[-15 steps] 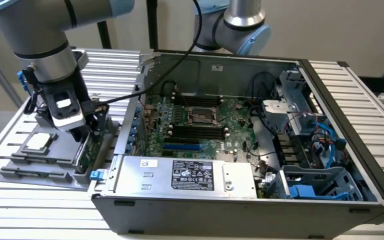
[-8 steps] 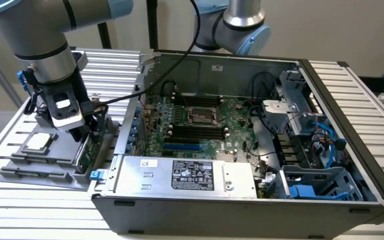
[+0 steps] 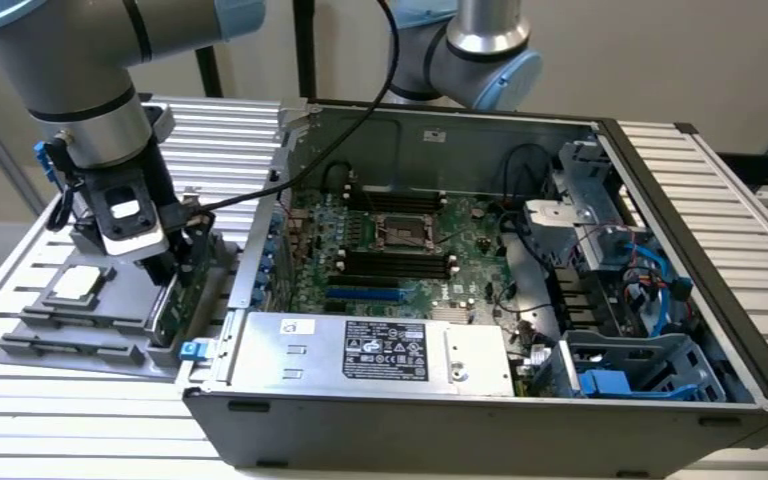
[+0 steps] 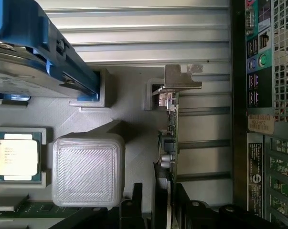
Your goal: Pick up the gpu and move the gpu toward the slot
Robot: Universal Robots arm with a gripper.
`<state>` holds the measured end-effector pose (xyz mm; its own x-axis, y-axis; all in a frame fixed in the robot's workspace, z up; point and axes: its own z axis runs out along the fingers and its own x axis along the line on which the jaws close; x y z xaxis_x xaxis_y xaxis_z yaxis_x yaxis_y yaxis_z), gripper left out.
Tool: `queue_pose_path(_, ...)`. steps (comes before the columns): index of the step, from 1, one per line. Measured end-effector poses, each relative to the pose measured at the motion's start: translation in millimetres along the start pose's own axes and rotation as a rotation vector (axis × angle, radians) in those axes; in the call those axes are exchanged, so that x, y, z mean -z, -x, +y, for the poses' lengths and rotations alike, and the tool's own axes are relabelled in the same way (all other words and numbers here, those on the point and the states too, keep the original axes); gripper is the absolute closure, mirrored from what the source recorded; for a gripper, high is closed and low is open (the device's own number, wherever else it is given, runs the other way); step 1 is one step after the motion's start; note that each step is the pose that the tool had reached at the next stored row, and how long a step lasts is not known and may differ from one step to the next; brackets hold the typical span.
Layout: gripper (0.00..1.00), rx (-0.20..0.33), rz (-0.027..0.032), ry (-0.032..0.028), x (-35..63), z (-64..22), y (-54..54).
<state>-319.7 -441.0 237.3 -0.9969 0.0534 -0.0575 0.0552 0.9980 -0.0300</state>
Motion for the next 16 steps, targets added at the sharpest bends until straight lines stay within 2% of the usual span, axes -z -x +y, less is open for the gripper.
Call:
queue_pose_path(10,0.61,-0.003,0.0001,-0.0009,-0.2,0.1,3.4)
queue_pose_path(13,0.64,-0.004,0.0003,-0.0010,-0.2,0.1,3.8)
queue_pose_path(14,0.71,-0.004,0.0003,-0.0010,-0.2,0.1,3.8)
queue_pose_path(16,0.71,-0.004,0.0004,-0.0010,-0.2,0.0,3.8)
